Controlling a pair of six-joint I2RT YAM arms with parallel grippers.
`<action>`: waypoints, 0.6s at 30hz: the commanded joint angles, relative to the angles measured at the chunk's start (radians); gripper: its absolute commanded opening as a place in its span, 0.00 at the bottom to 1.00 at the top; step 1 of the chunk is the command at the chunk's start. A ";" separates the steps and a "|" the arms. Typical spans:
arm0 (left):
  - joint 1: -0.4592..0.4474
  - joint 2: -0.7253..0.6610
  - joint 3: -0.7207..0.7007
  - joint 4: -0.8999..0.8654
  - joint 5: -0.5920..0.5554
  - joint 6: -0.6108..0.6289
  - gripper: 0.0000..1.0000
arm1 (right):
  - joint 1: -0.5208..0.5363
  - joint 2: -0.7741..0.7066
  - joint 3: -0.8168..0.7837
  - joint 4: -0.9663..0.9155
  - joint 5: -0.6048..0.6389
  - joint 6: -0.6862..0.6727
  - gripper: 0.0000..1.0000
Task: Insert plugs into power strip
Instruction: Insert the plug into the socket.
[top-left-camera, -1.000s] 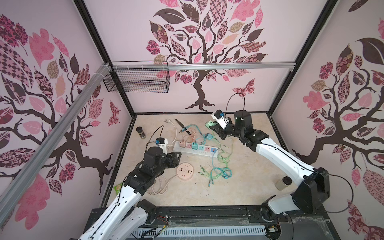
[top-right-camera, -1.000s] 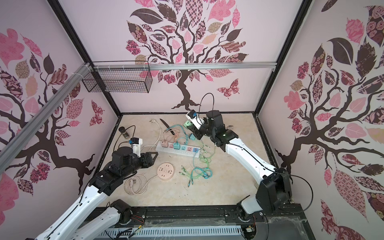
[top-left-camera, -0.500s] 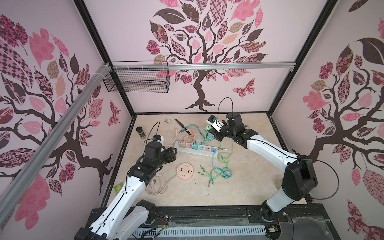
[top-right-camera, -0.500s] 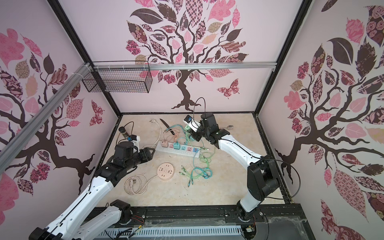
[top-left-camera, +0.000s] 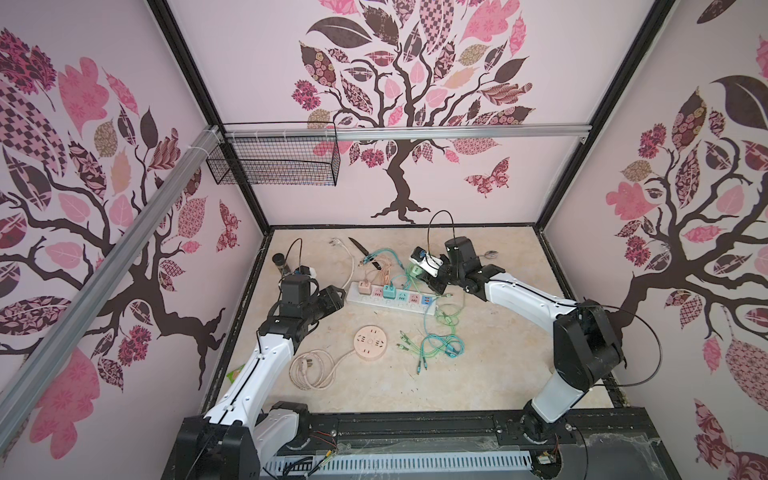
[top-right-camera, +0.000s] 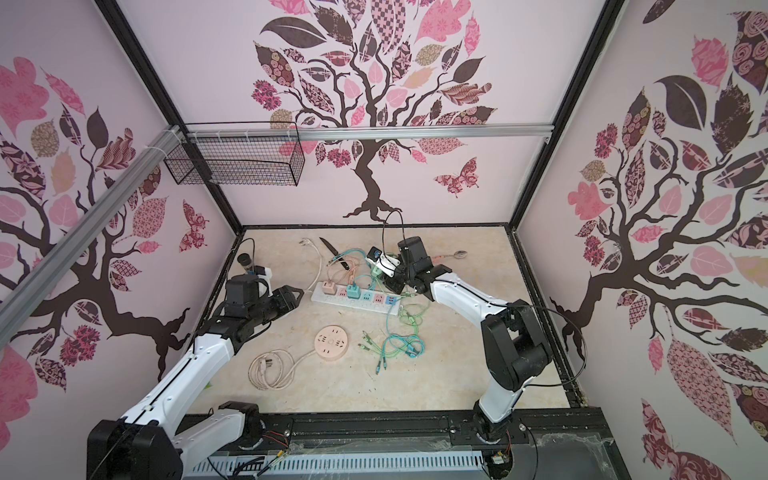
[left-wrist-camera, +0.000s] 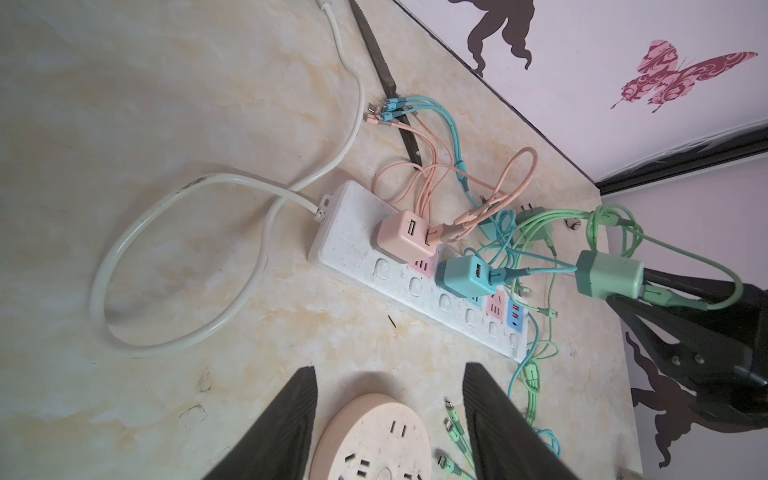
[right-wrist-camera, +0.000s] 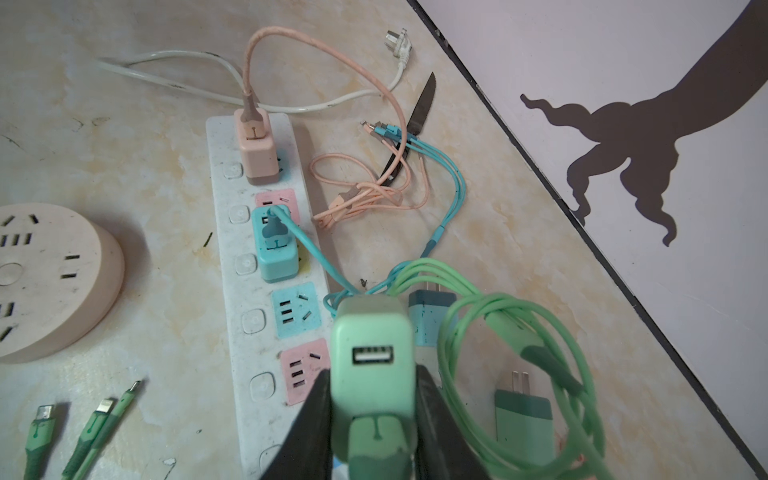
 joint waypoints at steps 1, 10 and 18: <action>0.004 0.038 0.017 0.033 0.014 0.040 0.60 | -0.005 0.032 -0.004 -0.022 -0.013 -0.025 0.08; 0.003 0.197 0.062 0.063 0.068 0.092 0.59 | -0.006 0.060 -0.001 -0.088 -0.028 -0.044 0.08; 0.003 0.328 0.134 0.055 0.075 0.147 0.52 | -0.004 0.061 0.003 -0.126 -0.074 -0.035 0.09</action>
